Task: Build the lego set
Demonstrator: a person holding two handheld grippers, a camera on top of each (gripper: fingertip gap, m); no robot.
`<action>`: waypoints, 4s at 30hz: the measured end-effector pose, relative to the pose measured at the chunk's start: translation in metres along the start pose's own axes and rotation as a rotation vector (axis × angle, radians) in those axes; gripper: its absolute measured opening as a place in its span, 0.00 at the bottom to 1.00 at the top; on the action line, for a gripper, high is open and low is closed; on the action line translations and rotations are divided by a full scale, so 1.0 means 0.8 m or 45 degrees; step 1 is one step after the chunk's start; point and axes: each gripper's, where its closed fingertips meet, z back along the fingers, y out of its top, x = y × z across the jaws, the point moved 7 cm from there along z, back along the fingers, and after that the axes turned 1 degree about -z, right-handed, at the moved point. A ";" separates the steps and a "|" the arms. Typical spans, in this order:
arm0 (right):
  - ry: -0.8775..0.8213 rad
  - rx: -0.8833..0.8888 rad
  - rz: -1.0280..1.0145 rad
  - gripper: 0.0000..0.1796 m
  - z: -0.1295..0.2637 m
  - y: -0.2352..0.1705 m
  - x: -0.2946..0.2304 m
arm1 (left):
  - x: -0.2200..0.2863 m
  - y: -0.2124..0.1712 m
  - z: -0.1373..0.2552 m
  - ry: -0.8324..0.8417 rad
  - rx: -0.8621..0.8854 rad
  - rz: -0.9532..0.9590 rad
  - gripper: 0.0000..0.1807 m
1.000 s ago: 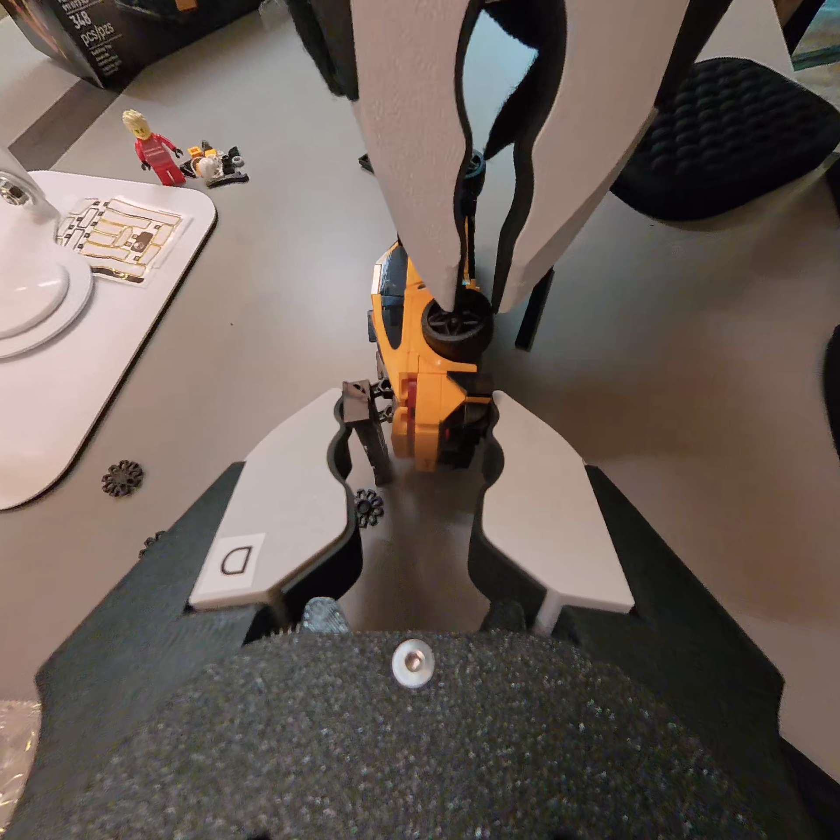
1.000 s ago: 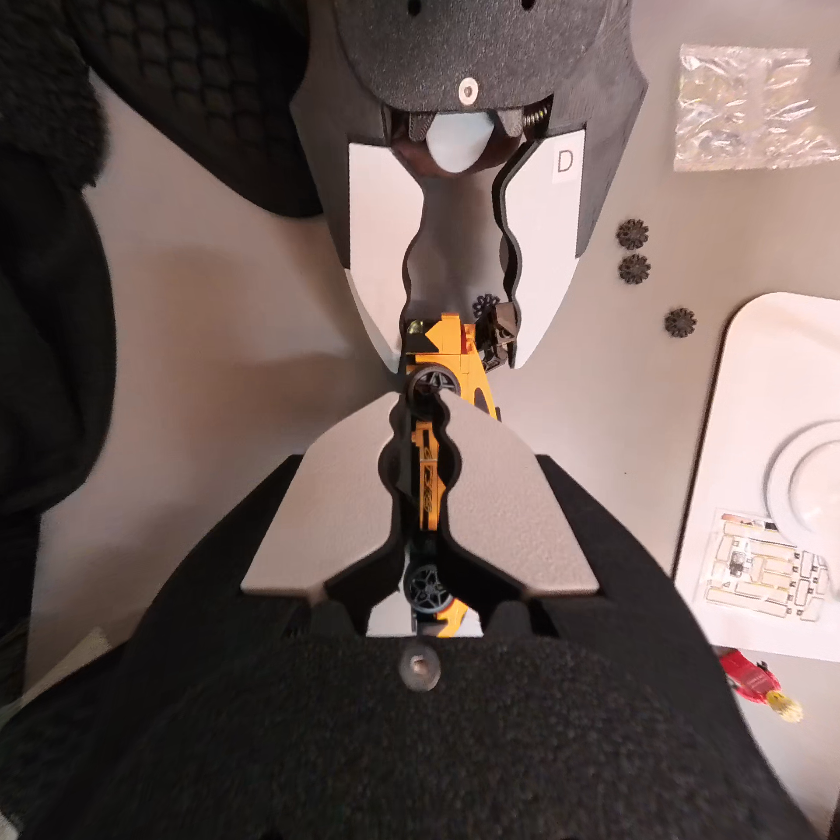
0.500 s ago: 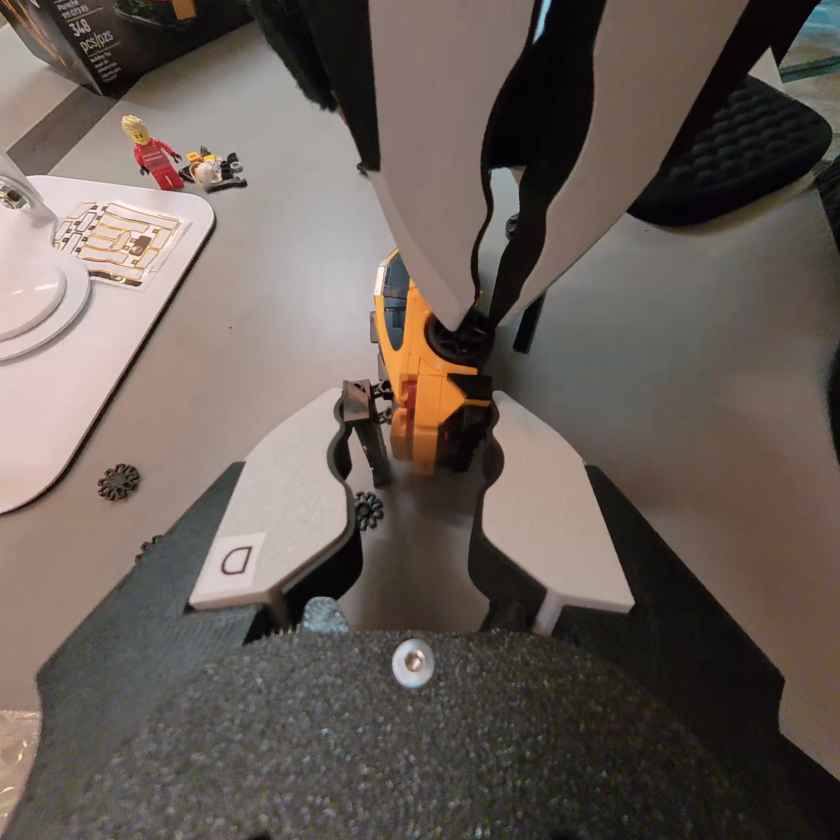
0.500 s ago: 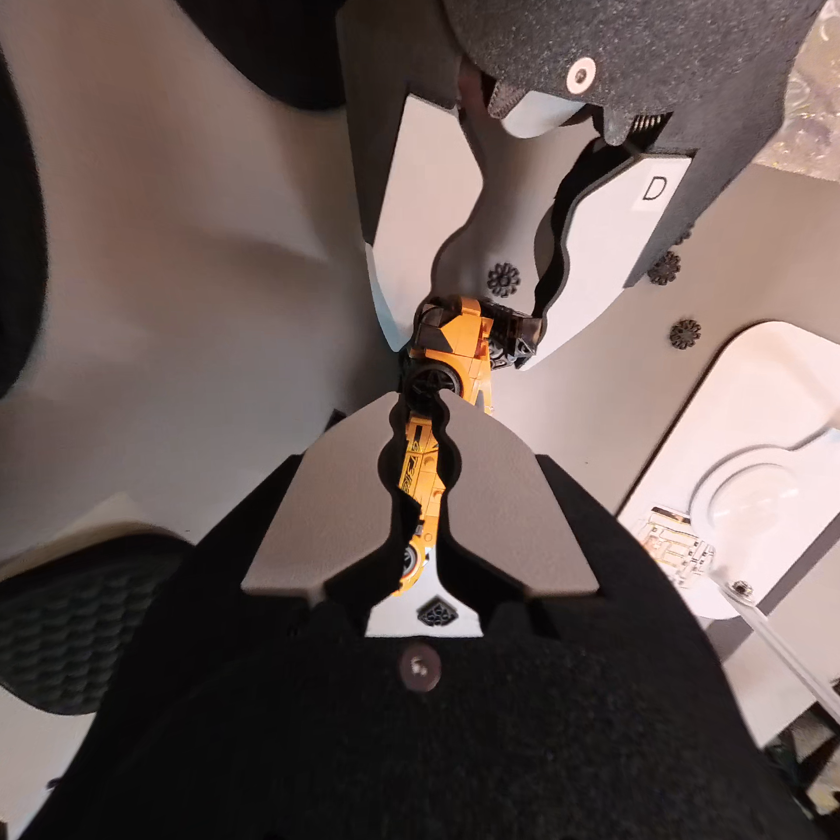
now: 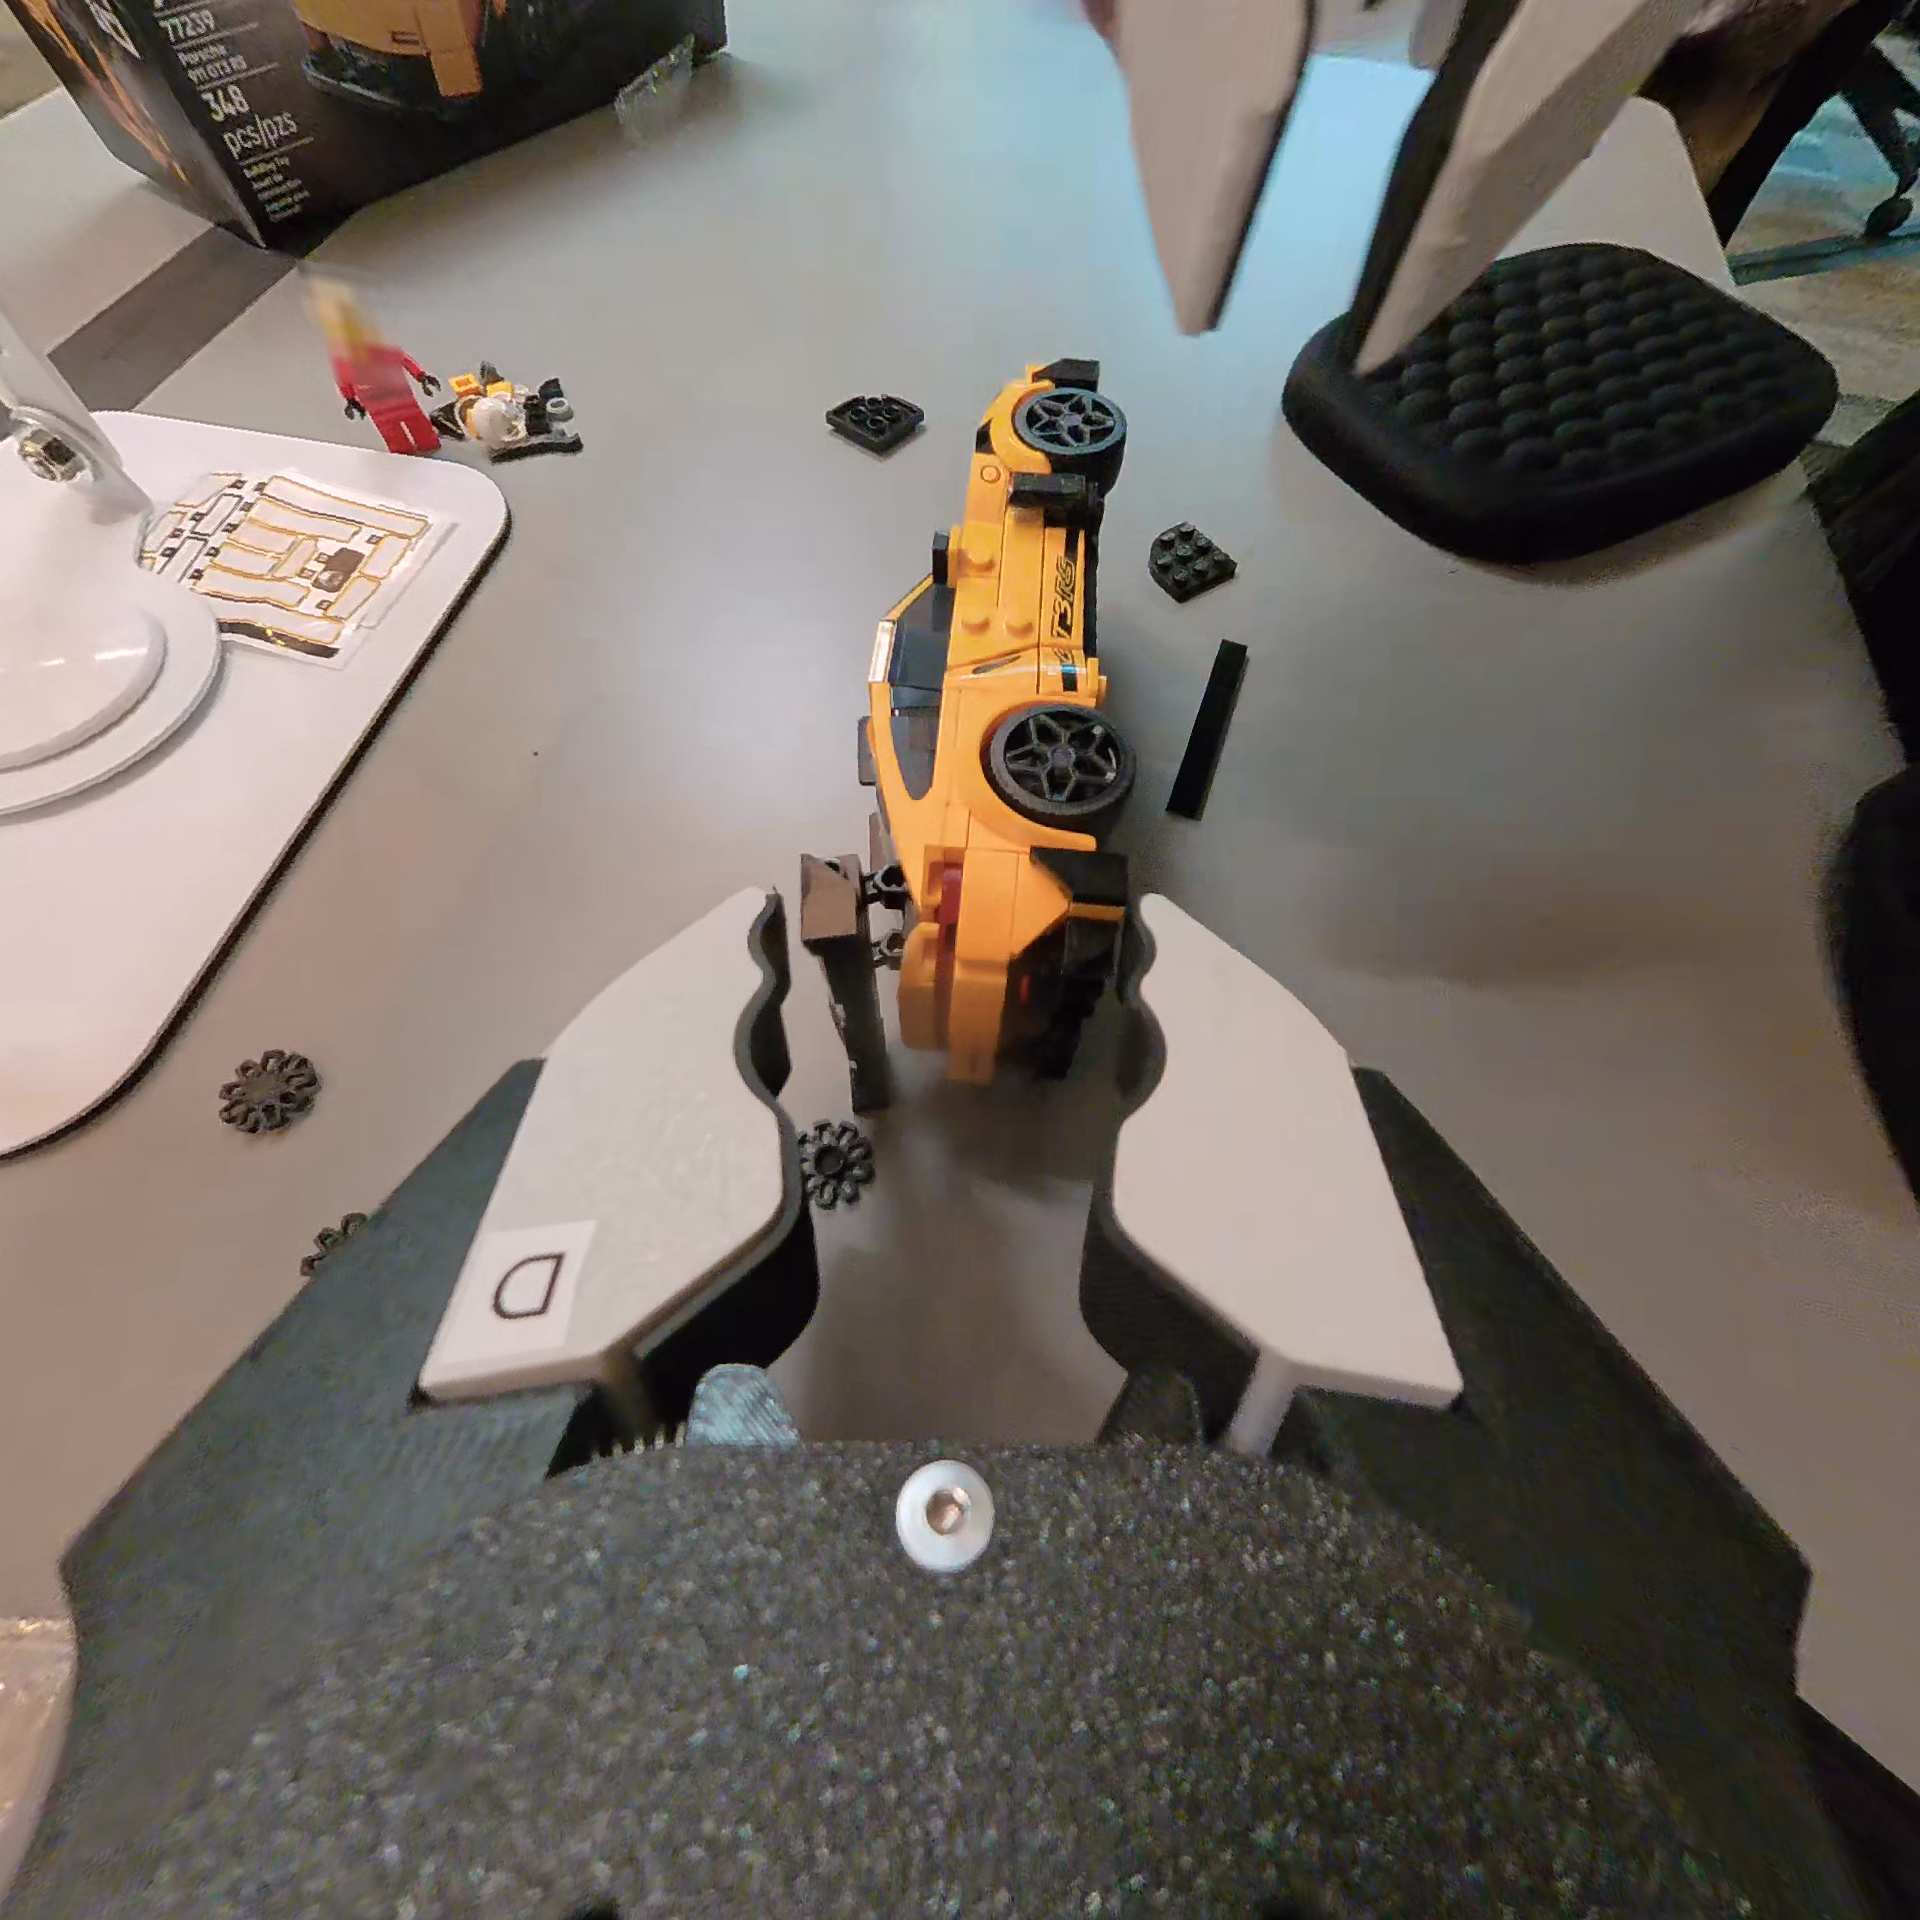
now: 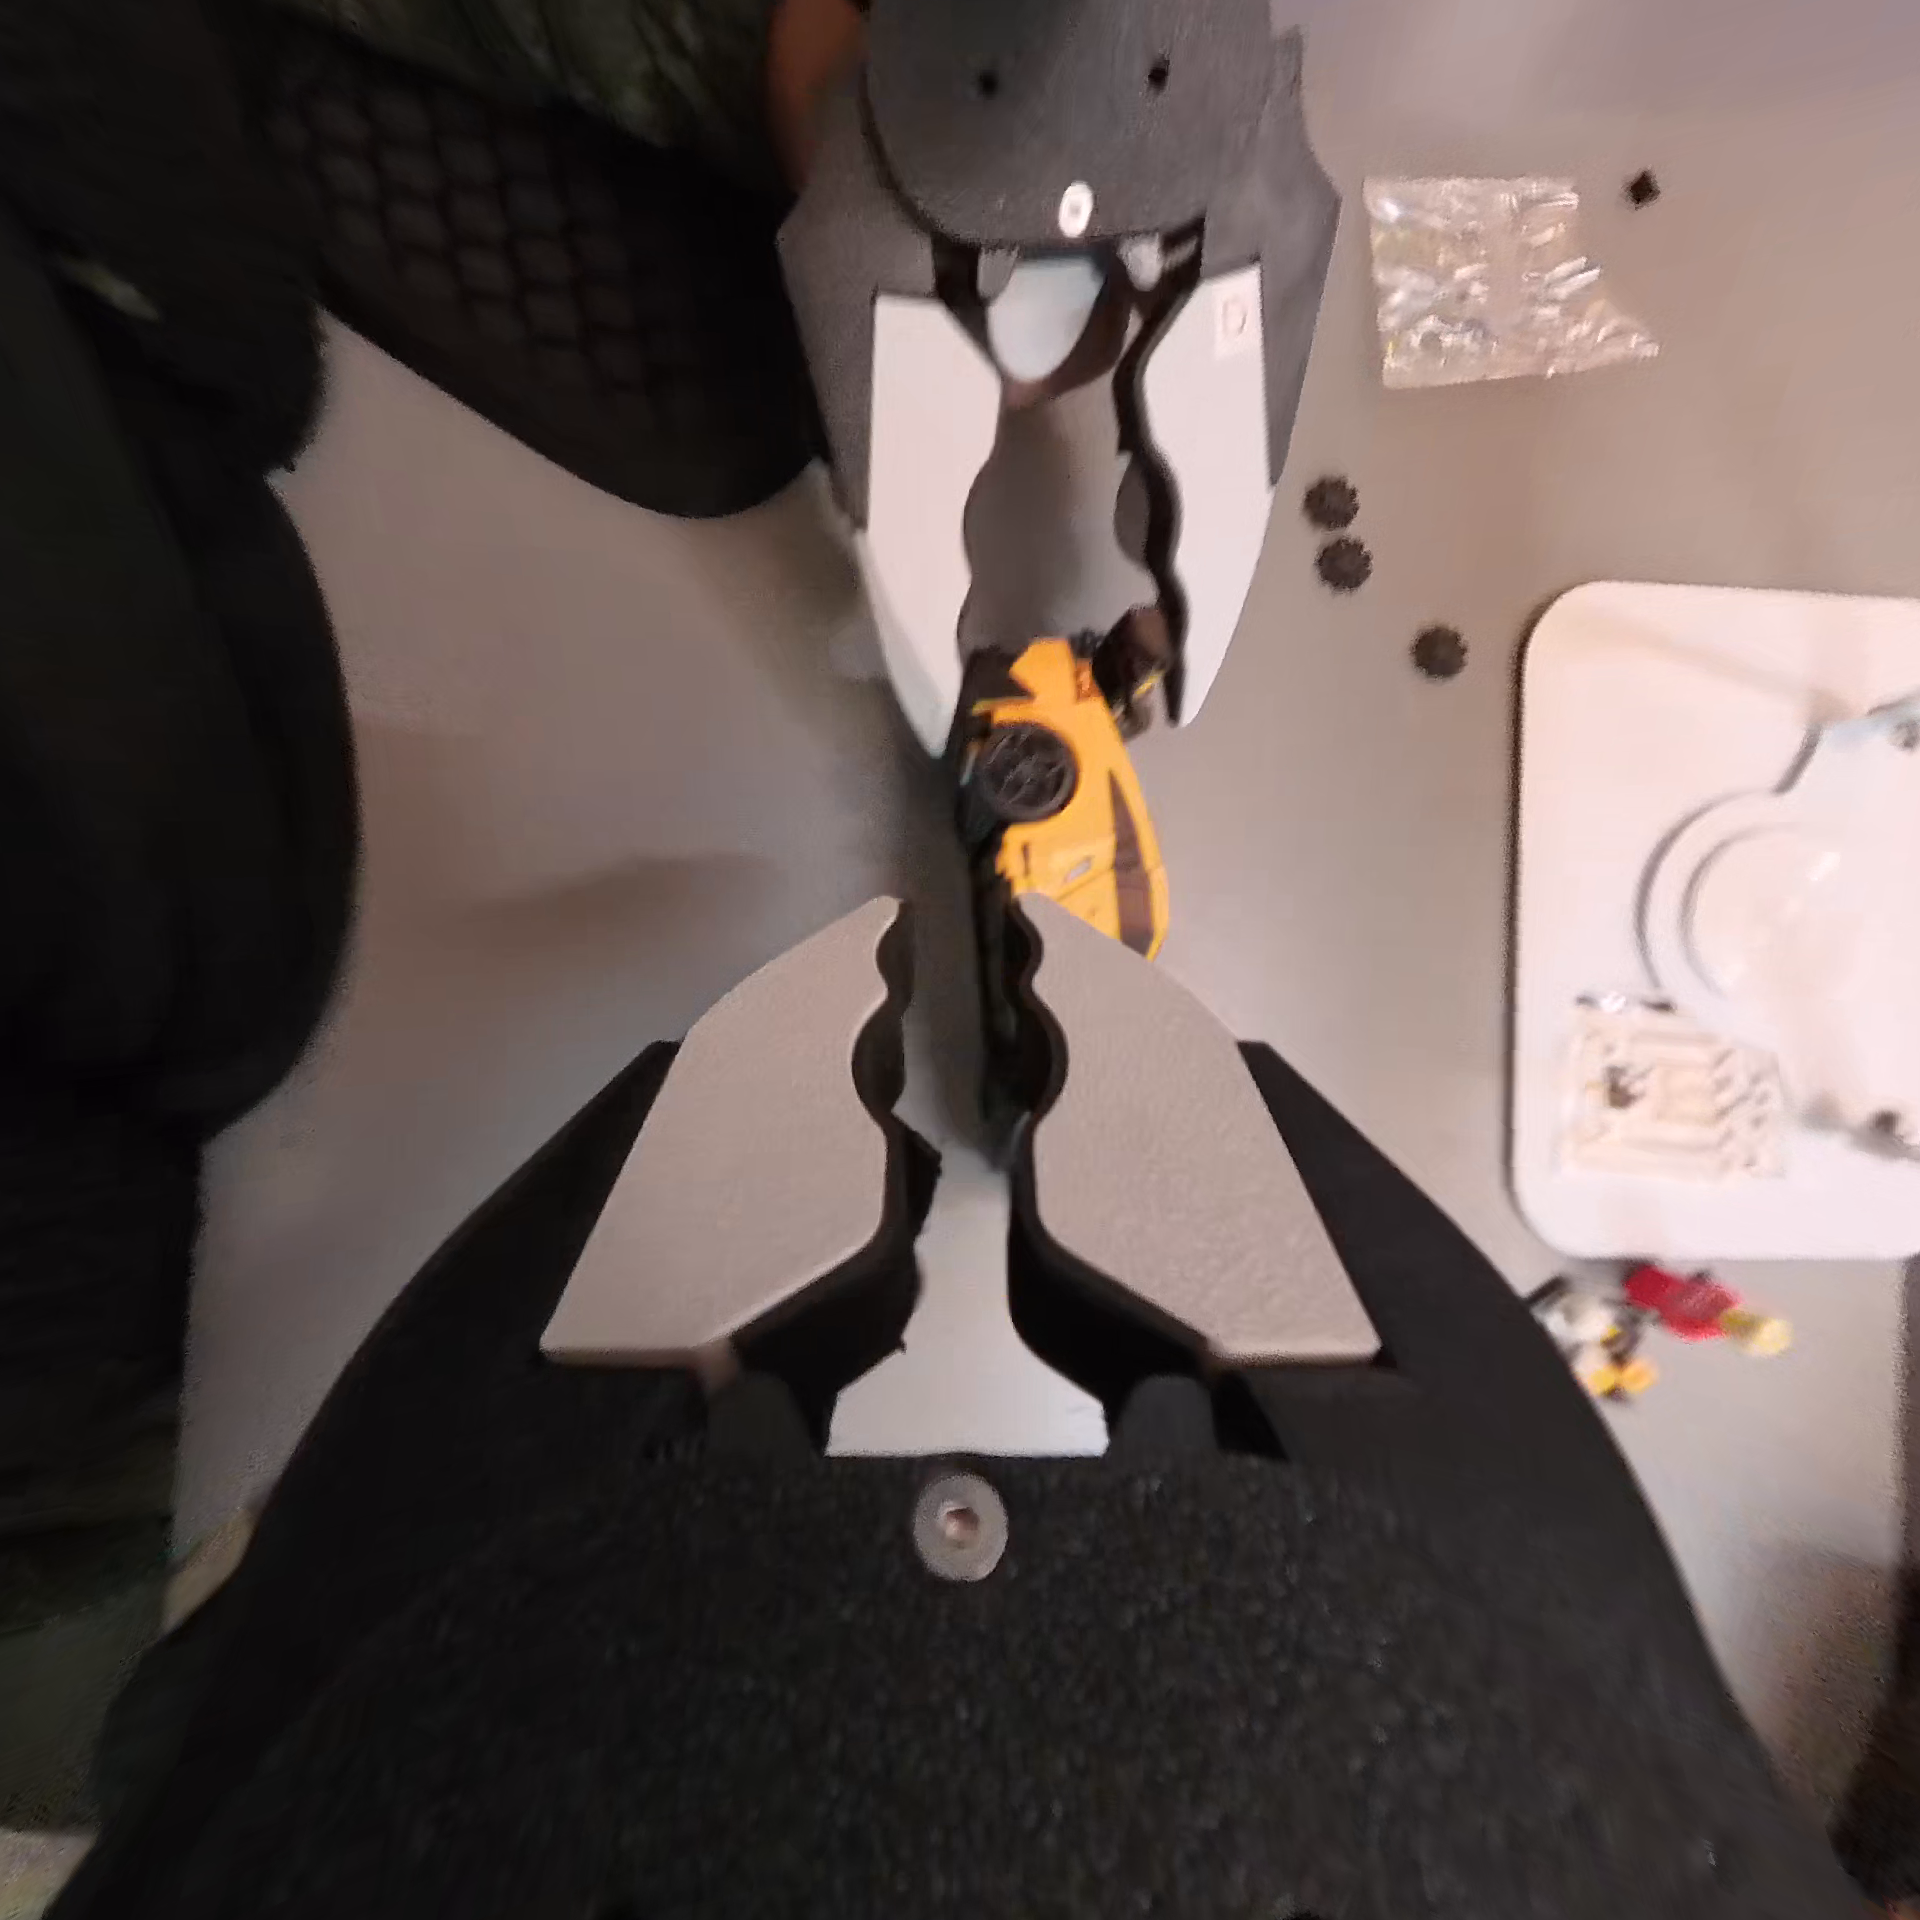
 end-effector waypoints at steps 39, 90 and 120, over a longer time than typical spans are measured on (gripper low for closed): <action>-0.806 -0.050 0.666 0.04 -0.024 -0.052 -0.040 | 0.025 0.064 0.001 0.050 -0.190 -0.105 0.28; -0.417 0.222 0.119 0.23 -0.011 -0.057 -0.014 | 0.007 0.067 -0.043 -0.033 -0.542 -0.248 0.25; 0.122 0.079 -0.136 0.22 -0.061 -0.054 0.050 | 0.006 0.065 -0.043 -0.062 -0.514 -0.207 0.26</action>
